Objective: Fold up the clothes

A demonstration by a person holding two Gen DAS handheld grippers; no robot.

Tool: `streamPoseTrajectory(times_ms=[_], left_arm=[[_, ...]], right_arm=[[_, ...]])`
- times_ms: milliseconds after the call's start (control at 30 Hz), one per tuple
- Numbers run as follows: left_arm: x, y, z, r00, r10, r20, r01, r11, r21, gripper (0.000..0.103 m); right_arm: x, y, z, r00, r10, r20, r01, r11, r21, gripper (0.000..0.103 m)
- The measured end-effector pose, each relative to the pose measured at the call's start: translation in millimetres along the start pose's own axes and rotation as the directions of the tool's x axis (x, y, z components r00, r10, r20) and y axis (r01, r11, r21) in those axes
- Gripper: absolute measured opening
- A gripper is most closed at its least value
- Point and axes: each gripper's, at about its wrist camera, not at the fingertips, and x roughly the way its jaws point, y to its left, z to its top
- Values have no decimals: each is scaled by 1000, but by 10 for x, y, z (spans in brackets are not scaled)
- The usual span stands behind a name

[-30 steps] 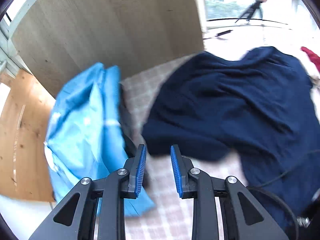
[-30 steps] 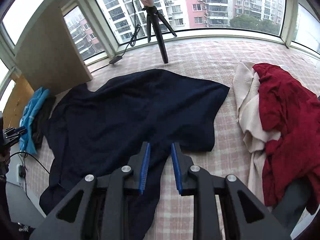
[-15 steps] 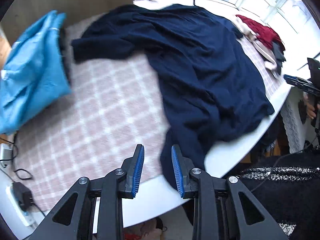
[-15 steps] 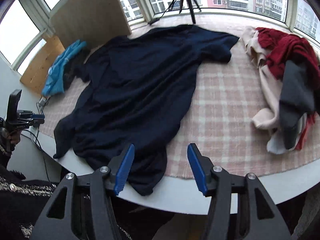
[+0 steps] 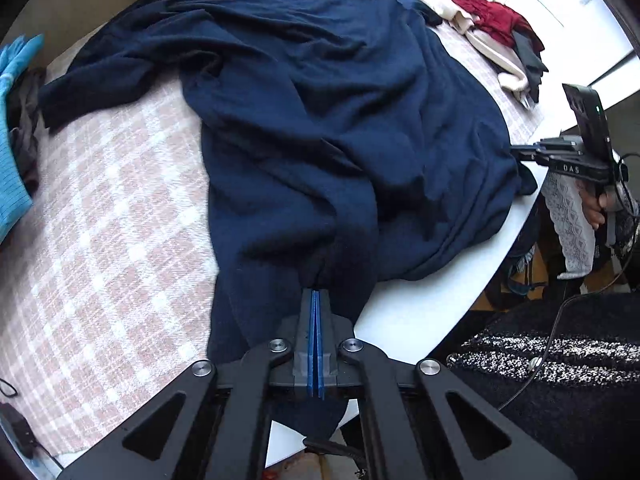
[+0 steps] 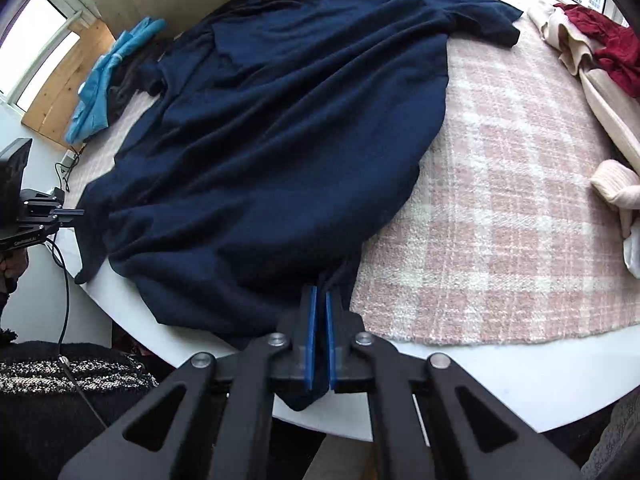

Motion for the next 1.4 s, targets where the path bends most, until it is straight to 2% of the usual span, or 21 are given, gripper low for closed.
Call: streamPoseTrajectory(times_ms=[100, 167, 267, 333, 400, 500, 600, 667, 733, 833, 900, 967, 1000, 1033, 1100, 1167, 1233, 1267, 1367, 1400], left_arm=[[-376, 293, 59, 995, 32, 93, -23, 995, -97, 0], [-580, 541, 128, 988, 70, 140, -47, 986, -163, 0], [-585, 572, 221, 993, 60, 98, -46, 988, -145, 0], [-456, 426, 252, 998, 39, 58, -33, 994, -105, 0], [-291, 231, 272, 1000, 10, 27, -9, 998, -68, 11], [-38, -81, 305, 999, -32, 20, 33, 998, -58, 24], [173, -316, 375, 999, -29, 17, 30, 998, -62, 27], [288, -378, 437, 1000, -9, 18, 10, 999, -53, 27], [411, -374, 478, 1000, 5, 7, -5, 998, -69, 1], [307, -197, 465, 1000, -2, 23, 5, 991, -131, 2], [-47, 18, 406, 996, 18, 85, -2, 983, -182, 2], [-493, 282, 336, 985, 63, 158, -24, 970, -240, 2], [-712, 438, 320, 976, 109, 187, -55, 961, -270, 2], [-874, 585, 344, 965, 162, 208, -98, 953, -288, 2], [-1070, 879, 476, 930, 284, 232, -204, 926, -318, 2], [-1006, 1152, 701, 897, 394, 201, -316, 889, -332, 7], [-806, 1357, 845, 859, 502, 105, -449, 835, -320, 11], [-766, 1399, 824, 853, 516, 84, -469, 826, -314, 10], [-796, 1429, 626, 876, 474, 95, -423, 847, -323, 12], [-806, 1423, 553, 885, 456, 99, -404, 855, -327, 17]], right_arm=[[-418, -181, 125, 992, -6, 128, -2, 998, 64, 4], [-651, -320, 238, 983, 1, 183, -23, 993, 118, 4], [-611, -313, 334, 986, -10, 164, -7, 995, 102, 4], [-584, -308, 398, 988, -17, 152, 3, 996, 91, 4], [-558, -303, 462, 990, -25, 140, 14, 997, 80, 4], [-518, -296, 559, 992, -37, 121, 29, 998, 64, 4], [-483, -299, 643, 993, -47, 105, 42, 998, 52, 4], [-488, -326, 634, 993, -44, 106, 38, 997, 61, 4], [-525, -352, 635, 992, -41, 116, 33, 997, 69, 4], [-636, -377, 634, 989, -34, 142, 22, 996, 89, 4], [-810, -384, 630, 983, -18, 180, -2, 994, 110, 4], [-989, -383, 643, 975, -9, 222, -20, 992, 126, 4], [-1087, -362, 684, 968, -16, 249, -15, 992, 124, 4], [-1160, -339, 751, 962, -26, 271, -7, 993, 118, 4], [-1188, -288, 986, 952, -64, 300, 35, 994, 101, 4], [-966, -318, 1302, 952, -152, 267, 126, 986, 113, 4], [-672, -423, 1519, 964, -200, 178, 179, 976, 127, 6], [-609, -489, 1521, 966, -210, 150, 191, 973, 133, 6], [-452, -673, 1500, 969, -234, 82, 220, 964, 152, 6], [-479, -705, 1425, 970, -224, 91, 207, 964, 168, 9]])
